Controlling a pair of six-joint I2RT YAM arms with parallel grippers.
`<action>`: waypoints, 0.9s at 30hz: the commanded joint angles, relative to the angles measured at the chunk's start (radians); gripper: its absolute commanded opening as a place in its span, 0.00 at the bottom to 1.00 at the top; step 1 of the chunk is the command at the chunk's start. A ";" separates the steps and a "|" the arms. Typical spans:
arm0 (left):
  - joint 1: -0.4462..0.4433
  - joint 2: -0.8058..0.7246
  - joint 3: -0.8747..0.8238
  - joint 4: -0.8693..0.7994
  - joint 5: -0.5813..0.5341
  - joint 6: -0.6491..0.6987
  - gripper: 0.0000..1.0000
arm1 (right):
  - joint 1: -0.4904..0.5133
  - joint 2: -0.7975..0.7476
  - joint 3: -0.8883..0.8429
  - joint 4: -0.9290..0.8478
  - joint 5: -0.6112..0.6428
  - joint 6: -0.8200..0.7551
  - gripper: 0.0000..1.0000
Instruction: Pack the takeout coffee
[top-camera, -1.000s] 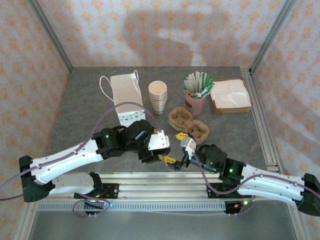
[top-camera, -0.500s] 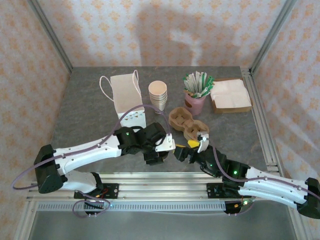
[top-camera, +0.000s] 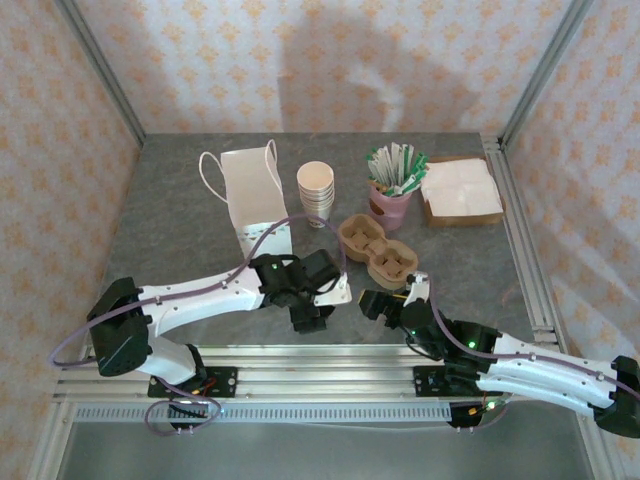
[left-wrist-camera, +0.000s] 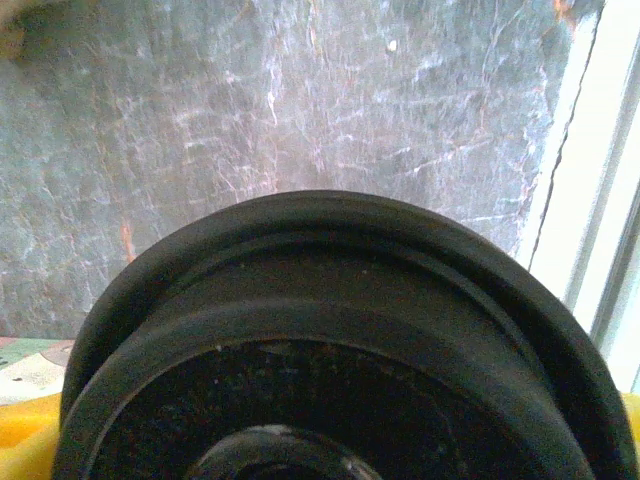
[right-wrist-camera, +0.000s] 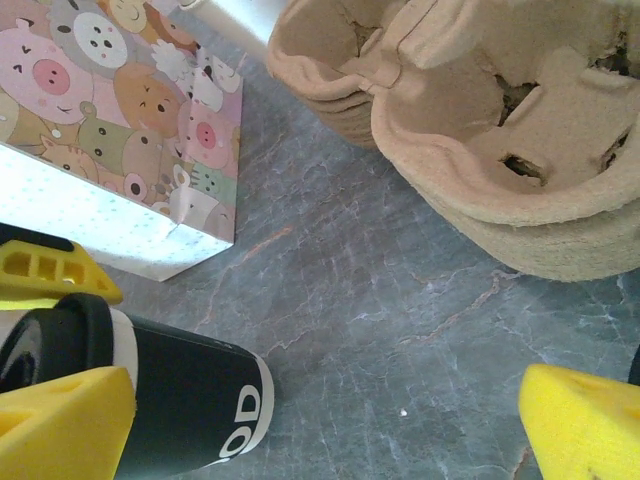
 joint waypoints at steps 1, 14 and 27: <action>0.009 0.006 -0.028 0.038 -0.031 -0.008 0.93 | 0.004 -0.010 0.038 -0.032 0.032 0.025 0.98; 0.024 -0.046 -0.049 0.068 -0.028 -0.037 1.00 | 0.003 0.005 0.035 0.011 -0.014 -0.004 0.99; 0.024 -0.332 -0.053 0.021 0.054 -0.138 1.00 | 0.003 0.170 0.137 0.071 -0.128 -0.037 0.94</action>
